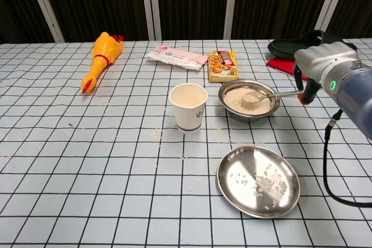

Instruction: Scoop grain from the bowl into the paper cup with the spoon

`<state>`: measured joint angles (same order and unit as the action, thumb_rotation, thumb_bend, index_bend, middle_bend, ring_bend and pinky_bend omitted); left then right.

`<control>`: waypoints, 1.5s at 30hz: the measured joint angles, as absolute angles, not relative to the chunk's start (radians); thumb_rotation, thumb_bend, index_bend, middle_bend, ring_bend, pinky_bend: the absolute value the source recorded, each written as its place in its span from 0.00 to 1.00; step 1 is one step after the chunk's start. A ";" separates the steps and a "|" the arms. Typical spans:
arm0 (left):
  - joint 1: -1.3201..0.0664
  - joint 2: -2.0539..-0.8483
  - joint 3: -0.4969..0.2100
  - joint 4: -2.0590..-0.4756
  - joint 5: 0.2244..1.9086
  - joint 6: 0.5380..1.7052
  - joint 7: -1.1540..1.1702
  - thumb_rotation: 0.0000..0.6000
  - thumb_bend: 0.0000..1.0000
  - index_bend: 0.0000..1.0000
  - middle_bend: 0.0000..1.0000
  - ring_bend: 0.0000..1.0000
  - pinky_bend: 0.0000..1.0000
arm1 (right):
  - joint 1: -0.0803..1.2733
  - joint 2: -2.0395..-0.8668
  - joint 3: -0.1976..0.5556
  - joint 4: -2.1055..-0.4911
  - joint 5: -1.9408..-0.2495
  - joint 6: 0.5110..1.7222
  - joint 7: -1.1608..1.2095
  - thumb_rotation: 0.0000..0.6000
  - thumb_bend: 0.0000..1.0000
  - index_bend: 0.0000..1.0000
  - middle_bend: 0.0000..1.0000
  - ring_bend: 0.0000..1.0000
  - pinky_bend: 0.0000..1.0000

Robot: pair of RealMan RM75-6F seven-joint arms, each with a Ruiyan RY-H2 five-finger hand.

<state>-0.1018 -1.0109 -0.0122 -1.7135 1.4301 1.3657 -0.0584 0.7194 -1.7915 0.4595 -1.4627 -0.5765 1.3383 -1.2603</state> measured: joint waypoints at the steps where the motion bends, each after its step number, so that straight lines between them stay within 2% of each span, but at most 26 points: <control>1: -0.102 -1.011 -0.012 -1.713 1.430 1.366 -0.059 1.00 0.00 0.00 0.00 0.00 0.00 | 0.723 -1.786 0.462 -1.472 -0.562 1.343 -1.266 1.00 0.74 0.68 0.93 1.00 1.00; 20: -0.102 -1.011 -0.013 -1.715 1.428 1.366 -0.058 1.00 0.00 0.00 0.00 0.00 0.00 | 0.769 -1.727 0.485 -1.594 -0.407 1.383 -1.258 1.00 0.74 0.69 0.93 1.00 1.00; 30: -0.102 -1.009 -0.013 -1.716 1.427 1.364 -0.059 1.00 0.00 0.00 0.00 0.00 0.00 | 0.792 -1.703 0.481 -1.643 -0.383 1.407 -1.253 1.00 0.75 0.69 0.93 1.00 1.00; 45: -0.104 -1.005 -0.012 -1.718 1.426 1.358 -0.071 1.00 0.00 0.00 0.00 0.00 0.00 | 0.873 -1.668 0.512 -1.789 -0.358 1.526 -1.305 1.00 0.75 0.69 0.93 1.00 1.00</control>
<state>-0.1039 -1.0053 -0.0122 -1.7181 1.4260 1.3579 -0.0712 0.8727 -1.6681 0.5117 -1.7890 -0.3582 1.5261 -1.3048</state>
